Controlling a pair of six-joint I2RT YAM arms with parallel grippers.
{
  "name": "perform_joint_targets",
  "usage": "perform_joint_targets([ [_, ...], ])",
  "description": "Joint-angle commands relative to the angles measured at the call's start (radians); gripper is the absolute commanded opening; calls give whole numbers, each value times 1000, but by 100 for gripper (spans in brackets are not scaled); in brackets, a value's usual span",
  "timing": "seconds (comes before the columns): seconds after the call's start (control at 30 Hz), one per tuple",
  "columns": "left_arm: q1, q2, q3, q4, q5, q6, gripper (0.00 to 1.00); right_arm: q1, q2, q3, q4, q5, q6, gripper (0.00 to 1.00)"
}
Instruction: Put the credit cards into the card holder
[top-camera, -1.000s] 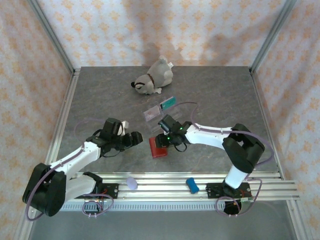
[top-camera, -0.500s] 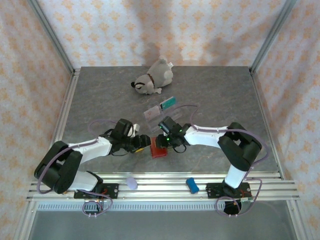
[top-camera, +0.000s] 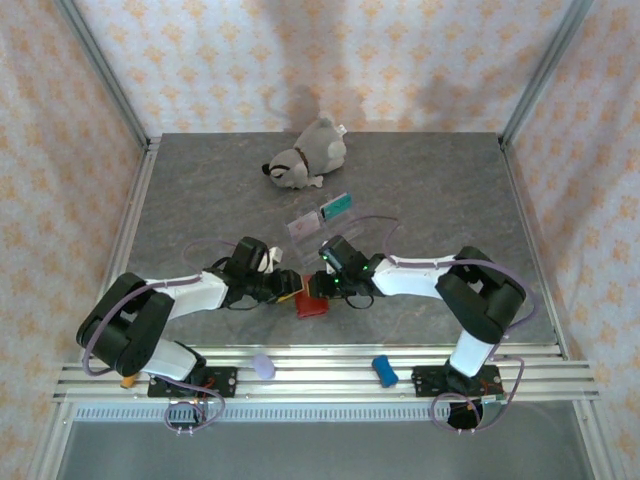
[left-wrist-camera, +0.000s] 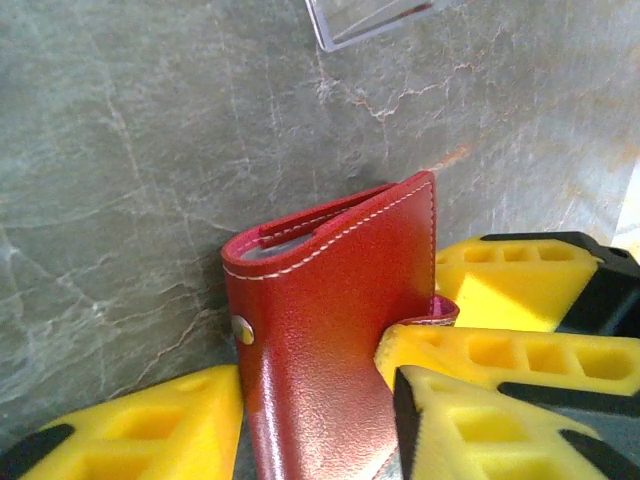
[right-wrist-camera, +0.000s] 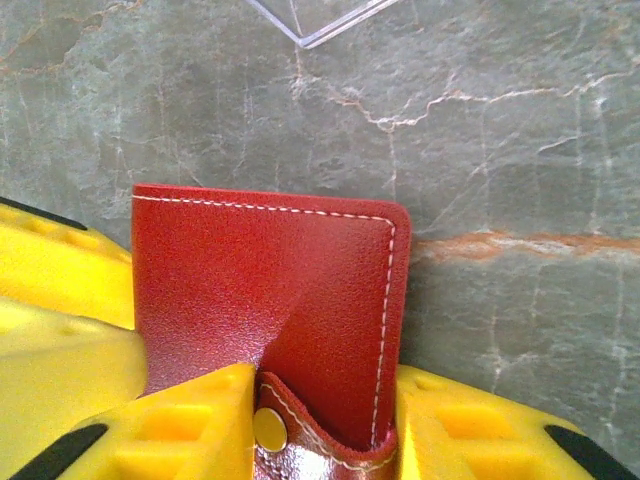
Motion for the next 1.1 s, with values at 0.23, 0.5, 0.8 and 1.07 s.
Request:
perform_joint_targets([
  [0.23,-6,-4,44,-29,32,39,7,8,-82,-36,6,32,-43,50],
  [0.5,-5,-82,55,-69,36,-31,0,11,-216,-72,-92,171,-177,53],
  [0.8,-6,-161,70,-90,22,-93,0,124,-152,22,-162,330,-167,47],
  [1.07,-13,-169,76,-104,26,-101,0,126,-95,68,-162,377,-140,33],
])
